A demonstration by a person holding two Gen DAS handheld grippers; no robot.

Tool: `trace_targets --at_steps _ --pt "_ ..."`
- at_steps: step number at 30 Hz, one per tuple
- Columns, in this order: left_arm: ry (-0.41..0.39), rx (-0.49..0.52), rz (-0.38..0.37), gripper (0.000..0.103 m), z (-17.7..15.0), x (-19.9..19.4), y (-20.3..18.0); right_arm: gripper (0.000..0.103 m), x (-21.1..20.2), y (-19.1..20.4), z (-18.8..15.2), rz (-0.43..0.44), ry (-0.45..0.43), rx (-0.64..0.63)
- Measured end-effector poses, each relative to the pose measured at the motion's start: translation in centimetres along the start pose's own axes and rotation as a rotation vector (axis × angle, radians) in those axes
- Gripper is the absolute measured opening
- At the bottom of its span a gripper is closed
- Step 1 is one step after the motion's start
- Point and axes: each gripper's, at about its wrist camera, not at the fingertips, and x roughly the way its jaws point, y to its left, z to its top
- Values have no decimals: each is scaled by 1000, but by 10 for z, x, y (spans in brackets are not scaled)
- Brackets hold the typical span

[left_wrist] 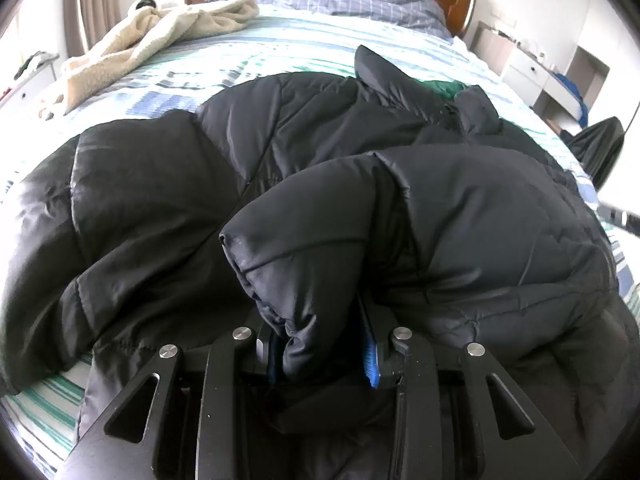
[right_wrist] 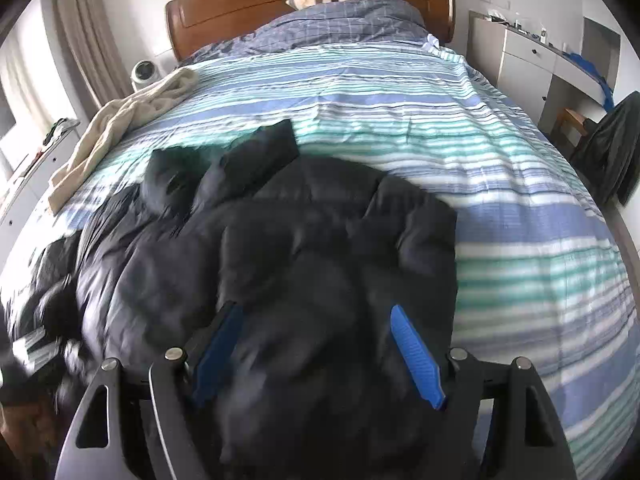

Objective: Fold large clothes

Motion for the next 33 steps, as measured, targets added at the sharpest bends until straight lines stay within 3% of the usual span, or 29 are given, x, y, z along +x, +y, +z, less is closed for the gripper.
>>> trace_targets --at_steps 2,5,6,8,10,14,17,20,27,33 --pt "-1 3 -3 33 1 0 0 79 32 4 -13 6 139 -47" --pt "3 -20 -33 38 2 -4 6 79 26 3 -10 -6 117 4" --pt "15 -25 -34 41 3 -7 8 79 15 4 -9 2 106 19" --pt "29 -35 6 67 4 -23 10 79 -19 10 -11 45 27 22" --pt "-15 -36 34 81 -1 -51 11 79 -55 18 -19 66 -51 -13" --pt "-63 5 14 90 -13 -110 12 81 -116 30 -54 69 -133 -96" --pt "-71 39 62 97 -26 -144 24 81 -143 36 -79 63 -161 -131" --pt "-60 -5 114 99 -41 -160 55 88 -160 35 -108 82 -195 -122" --pt "6 -415 120 99 -73 -140 172 88 -169 50 -153 175 -162 -79" --pt "-113 -895 151 99 -106 -140 273 88 -178 69 -168 198 -148 -114"
